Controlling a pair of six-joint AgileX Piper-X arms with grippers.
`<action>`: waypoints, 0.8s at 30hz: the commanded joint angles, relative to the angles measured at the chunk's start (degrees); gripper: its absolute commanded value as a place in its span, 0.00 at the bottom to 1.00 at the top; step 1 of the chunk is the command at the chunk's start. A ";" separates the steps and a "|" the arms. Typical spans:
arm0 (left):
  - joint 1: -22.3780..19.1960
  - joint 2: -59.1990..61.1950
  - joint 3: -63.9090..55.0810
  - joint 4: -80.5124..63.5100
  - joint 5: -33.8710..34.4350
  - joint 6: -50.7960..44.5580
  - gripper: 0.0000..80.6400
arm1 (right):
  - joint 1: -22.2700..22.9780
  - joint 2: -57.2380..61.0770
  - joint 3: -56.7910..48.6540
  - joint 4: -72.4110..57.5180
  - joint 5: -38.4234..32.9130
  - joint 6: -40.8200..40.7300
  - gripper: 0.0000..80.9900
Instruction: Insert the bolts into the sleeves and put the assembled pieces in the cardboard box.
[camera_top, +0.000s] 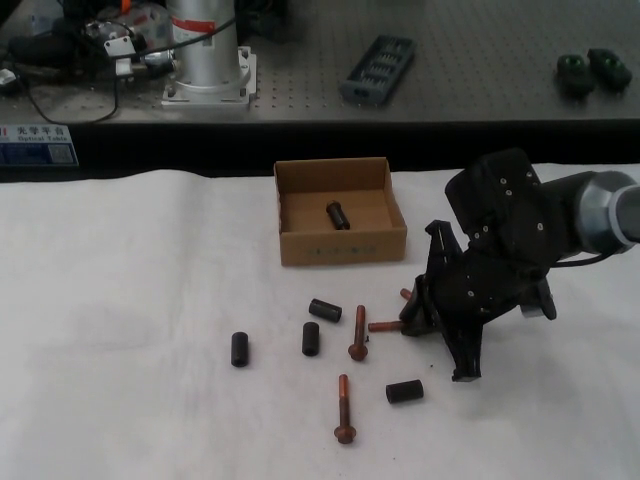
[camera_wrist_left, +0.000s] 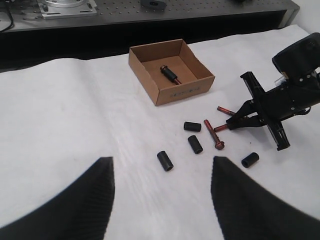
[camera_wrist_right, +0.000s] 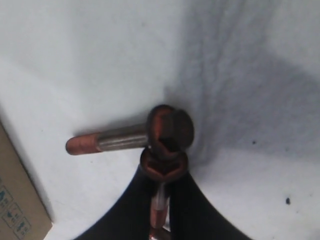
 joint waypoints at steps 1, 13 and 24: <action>-0.16 0.10 -0.21 -0.31 -0.27 0.19 0.52 | 0.07 1.45 0.53 2.77 2.18 -1.46 0.04; -0.16 0.10 -0.21 -0.31 -0.27 0.19 0.52 | 0.07 -5.19 0.53 4.47 1.77 -7.79 0.04; -0.16 0.10 -0.21 -0.31 -0.27 0.19 0.52 | 0.07 -17.37 0.53 11.82 1.77 -25.14 0.04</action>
